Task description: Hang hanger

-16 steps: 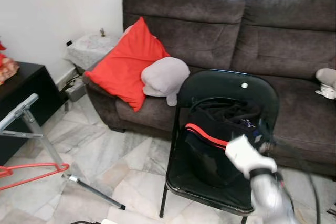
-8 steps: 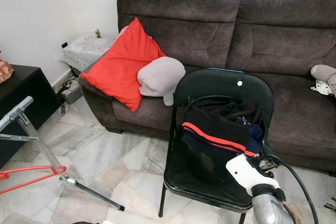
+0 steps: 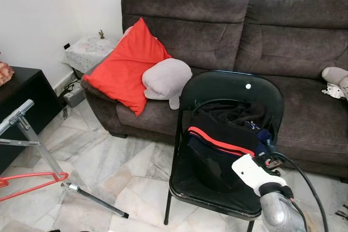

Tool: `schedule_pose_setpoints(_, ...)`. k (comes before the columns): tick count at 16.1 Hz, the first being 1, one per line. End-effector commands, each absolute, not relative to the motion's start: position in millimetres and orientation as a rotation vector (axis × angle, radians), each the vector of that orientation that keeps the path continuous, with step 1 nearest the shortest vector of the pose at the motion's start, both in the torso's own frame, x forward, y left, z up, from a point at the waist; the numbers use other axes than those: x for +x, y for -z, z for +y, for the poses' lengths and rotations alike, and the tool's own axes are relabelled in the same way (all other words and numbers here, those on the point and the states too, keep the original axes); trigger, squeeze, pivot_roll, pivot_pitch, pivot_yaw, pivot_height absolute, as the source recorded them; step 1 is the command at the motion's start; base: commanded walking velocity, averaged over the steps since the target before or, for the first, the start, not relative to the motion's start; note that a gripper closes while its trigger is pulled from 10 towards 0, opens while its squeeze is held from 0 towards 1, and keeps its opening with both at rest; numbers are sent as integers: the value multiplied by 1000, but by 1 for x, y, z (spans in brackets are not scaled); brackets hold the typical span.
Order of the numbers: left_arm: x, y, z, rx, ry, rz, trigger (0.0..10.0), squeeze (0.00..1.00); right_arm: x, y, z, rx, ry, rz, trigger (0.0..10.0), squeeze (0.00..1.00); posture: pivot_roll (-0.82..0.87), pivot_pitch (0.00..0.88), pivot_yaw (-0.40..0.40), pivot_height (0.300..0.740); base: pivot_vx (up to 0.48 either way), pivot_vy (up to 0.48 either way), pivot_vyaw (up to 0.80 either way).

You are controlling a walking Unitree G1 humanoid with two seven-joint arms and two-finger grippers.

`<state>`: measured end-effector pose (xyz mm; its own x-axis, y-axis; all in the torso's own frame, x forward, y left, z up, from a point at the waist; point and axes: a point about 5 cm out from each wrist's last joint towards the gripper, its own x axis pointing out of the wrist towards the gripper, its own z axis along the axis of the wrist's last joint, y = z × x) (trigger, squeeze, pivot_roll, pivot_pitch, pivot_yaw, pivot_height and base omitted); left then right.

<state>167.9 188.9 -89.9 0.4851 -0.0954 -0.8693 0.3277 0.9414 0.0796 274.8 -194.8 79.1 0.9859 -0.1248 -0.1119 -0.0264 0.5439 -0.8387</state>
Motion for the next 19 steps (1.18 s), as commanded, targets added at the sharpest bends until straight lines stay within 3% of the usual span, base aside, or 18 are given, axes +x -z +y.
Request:
schedule_pose_setpoints(1, 160, 93, 195, 252, 246, 1071, 10000, 0, 277, -77, -191, -987, 25, 170, 10000, 0, -82, 58, 72, 740, 0, 0, 0)
schedule_pose_setpoints(19, 155, 94, 198, 251, 238, 1088, 10000, 0, 286, -79, -198, -983, 27, 174, 10000, 0, -78, 53, 73, 740, 0, 0, 0)
